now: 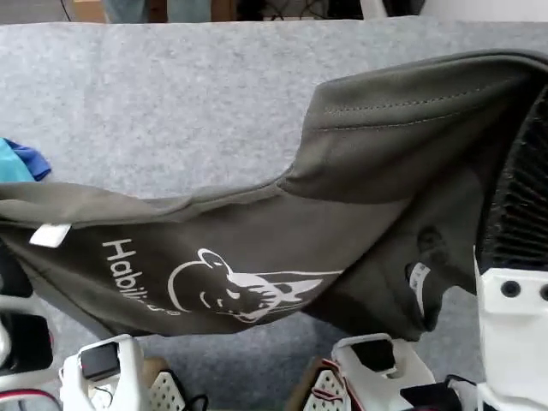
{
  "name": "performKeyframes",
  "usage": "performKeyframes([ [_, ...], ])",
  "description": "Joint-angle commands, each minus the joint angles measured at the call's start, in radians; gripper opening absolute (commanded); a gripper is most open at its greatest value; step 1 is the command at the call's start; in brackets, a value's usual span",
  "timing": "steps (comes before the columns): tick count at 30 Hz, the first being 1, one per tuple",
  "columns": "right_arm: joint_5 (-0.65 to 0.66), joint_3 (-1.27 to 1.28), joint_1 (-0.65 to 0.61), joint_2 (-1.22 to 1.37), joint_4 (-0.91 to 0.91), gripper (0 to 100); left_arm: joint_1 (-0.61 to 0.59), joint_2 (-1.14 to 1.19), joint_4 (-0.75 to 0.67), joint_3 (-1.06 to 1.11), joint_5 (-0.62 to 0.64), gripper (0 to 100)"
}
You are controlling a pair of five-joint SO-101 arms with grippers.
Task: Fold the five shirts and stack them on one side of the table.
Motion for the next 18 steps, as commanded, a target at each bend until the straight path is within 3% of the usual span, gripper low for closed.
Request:
performKeyframes([
  [1, -0.018, 0.033, -0.009, -0.001, -0.023, 1.4, -0.004, 0.0, -0.025, -0.021, -0.006, 3],
  [7, -0.061, 0.025, -0.008, -0.01, -0.014, 1.4, -0.004, 0.0, 0.025, -0.036, -0.011, 3],
  [12, -0.063, 0.035, -0.008, -0.065, 0.055, 1.4, -0.001, 0.002, 0.161, -0.139, -0.029, 3],
  [18, -0.081, 0.087, -0.003, -0.045, 0.129, 1.4, -0.001, 0.002, 0.187, -0.042, -0.029, 3],
])
